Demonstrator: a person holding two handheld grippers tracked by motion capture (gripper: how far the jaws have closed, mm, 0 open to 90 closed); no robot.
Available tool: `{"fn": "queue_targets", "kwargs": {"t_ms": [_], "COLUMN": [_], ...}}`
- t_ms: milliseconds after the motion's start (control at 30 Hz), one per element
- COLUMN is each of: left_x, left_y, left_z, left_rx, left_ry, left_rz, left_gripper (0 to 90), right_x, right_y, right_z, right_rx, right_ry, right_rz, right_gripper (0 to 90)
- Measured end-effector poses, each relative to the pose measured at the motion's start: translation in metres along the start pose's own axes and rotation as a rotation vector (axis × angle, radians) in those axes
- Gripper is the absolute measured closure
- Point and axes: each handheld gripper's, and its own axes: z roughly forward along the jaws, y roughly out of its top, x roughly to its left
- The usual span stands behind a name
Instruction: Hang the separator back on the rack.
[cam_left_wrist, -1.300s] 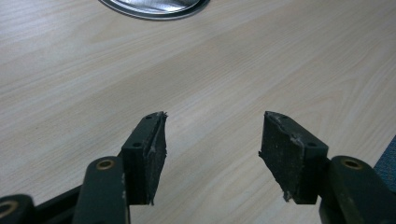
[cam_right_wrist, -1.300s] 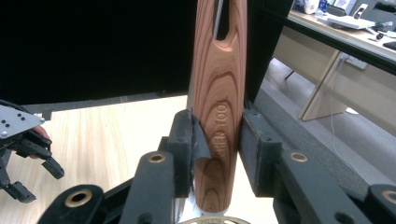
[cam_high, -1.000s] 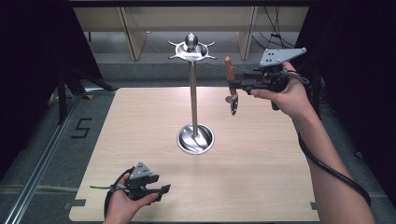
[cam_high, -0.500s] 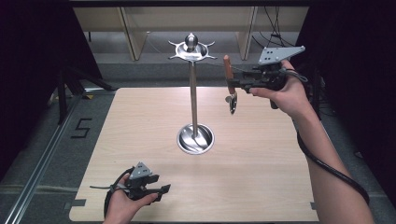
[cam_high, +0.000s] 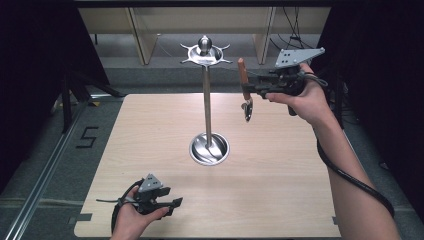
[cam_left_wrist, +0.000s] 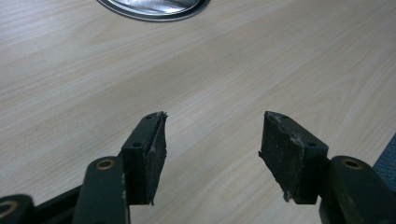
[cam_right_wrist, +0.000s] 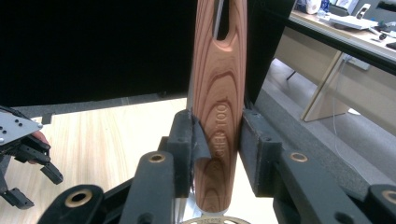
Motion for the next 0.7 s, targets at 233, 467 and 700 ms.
{"fn": "queue_targets", "kwargs": {"t_ms": [233,467,700], "left_x": [-0.0007,-0.0007,-0.0008], "left_y": [-0.0002,-0.0001,0.0], "left_z": [0.0005,0.0004,0.0004], "left_rx": [-0.007,-0.006,-0.007], "left_ry": [-0.003,-0.003,-0.003], "left_rz": [-0.008,-0.006,-0.006], "left_gripper": [39.6,39.6,39.6], "right_x": [-0.0007,-0.0005,-0.0006], "right_y": [0.0019,0.0035,0.0061], "right_z": [0.0016,0.0043,0.0063], "right_rx": [0.005,0.007,0.006], "right_ry": [0.003,0.011,0.017], "right_rz": [-0.005,0.004,-0.004], "right_gripper": [68.5,68.5,68.4]}}
